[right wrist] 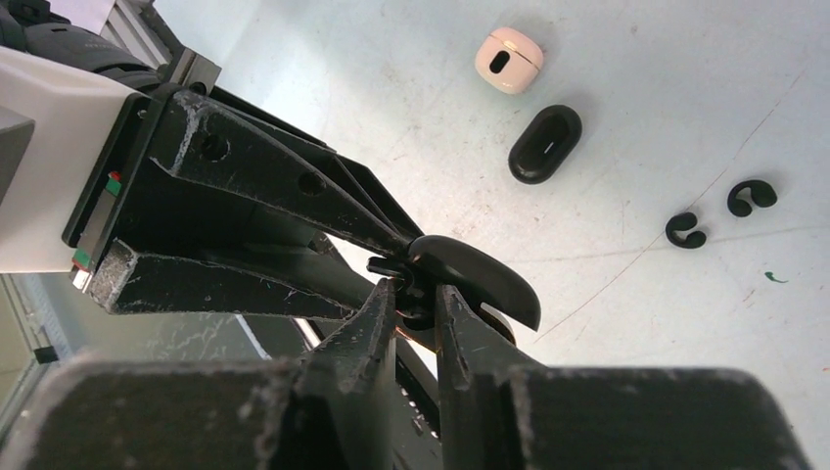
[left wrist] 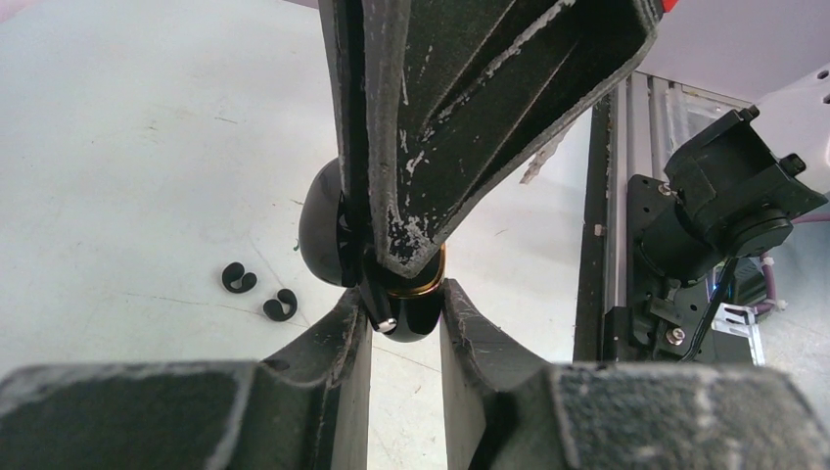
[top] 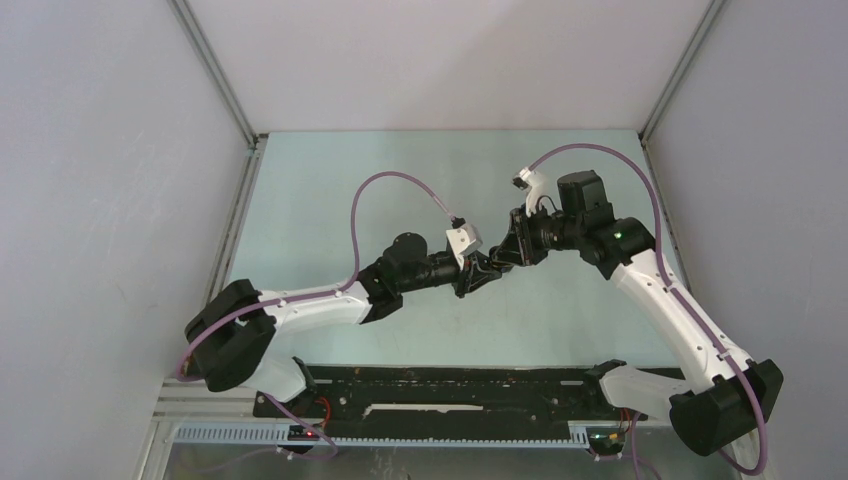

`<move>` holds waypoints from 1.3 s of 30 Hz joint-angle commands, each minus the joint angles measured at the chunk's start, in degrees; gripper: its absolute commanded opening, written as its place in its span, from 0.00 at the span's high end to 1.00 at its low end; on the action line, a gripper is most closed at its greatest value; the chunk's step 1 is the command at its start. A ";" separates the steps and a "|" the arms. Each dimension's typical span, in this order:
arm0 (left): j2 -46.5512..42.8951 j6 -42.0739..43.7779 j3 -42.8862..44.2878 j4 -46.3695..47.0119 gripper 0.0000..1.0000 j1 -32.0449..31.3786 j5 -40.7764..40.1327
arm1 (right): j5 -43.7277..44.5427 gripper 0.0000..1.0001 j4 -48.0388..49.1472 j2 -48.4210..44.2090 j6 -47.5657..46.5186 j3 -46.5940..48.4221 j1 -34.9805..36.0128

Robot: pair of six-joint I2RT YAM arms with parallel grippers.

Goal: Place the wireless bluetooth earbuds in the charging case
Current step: Adjust the earbud with the charging case.

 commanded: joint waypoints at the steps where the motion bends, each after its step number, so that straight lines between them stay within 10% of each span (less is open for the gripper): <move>1: -0.38 -0.56 2.03 3.52 1.00 -0.15 -0.58 | 0.75 0.87 -0.60 -1.44 -2.70 0.52 0.33; 20: 0.46 -0.45 0.35 3.51 1.00 -0.06 0.05 | 8.95 1.00 -14.43 -2.24 -32.73 13.86 4.79; 39: 0.66 -7.23 -0.09 9.13 1.00 0.24 1.30 | 31.83 1.00 5.98 -19.67 -50.36 -3.24 22.43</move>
